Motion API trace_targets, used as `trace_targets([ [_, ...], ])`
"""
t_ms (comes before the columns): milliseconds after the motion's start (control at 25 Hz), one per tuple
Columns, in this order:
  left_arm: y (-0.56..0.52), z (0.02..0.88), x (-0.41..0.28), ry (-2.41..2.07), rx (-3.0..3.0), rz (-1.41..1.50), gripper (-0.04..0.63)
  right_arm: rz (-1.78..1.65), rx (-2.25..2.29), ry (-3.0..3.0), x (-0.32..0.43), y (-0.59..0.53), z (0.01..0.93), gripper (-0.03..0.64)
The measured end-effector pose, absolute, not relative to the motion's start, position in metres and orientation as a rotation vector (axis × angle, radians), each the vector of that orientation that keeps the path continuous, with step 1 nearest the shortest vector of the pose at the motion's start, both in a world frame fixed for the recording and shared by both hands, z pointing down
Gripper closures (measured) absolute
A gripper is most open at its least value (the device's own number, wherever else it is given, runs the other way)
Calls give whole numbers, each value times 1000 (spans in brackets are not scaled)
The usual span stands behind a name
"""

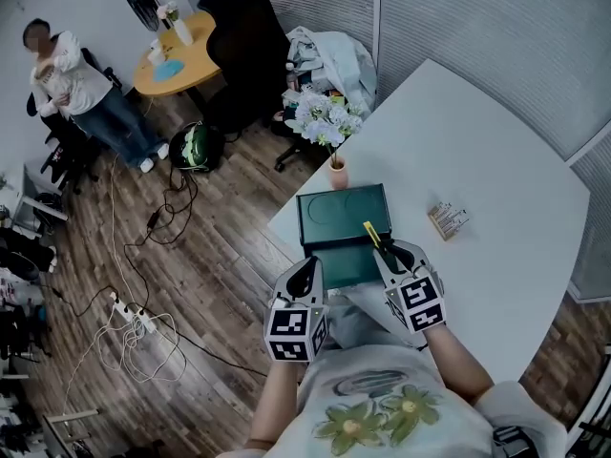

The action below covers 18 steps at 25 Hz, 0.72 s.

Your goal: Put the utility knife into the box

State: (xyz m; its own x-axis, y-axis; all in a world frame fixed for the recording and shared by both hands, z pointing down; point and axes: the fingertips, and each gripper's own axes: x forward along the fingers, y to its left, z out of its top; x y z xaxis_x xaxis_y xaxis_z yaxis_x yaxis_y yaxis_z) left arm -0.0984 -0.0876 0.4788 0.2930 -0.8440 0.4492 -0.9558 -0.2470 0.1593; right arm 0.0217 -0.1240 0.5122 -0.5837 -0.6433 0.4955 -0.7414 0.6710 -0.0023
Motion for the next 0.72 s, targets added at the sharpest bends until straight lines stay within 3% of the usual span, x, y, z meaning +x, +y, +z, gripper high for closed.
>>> trace_targets([
  [720, -111, 517, -103, -1535, 2120, 414, 595, 337, 933, -2351, 14, -133, 560, 543],
])
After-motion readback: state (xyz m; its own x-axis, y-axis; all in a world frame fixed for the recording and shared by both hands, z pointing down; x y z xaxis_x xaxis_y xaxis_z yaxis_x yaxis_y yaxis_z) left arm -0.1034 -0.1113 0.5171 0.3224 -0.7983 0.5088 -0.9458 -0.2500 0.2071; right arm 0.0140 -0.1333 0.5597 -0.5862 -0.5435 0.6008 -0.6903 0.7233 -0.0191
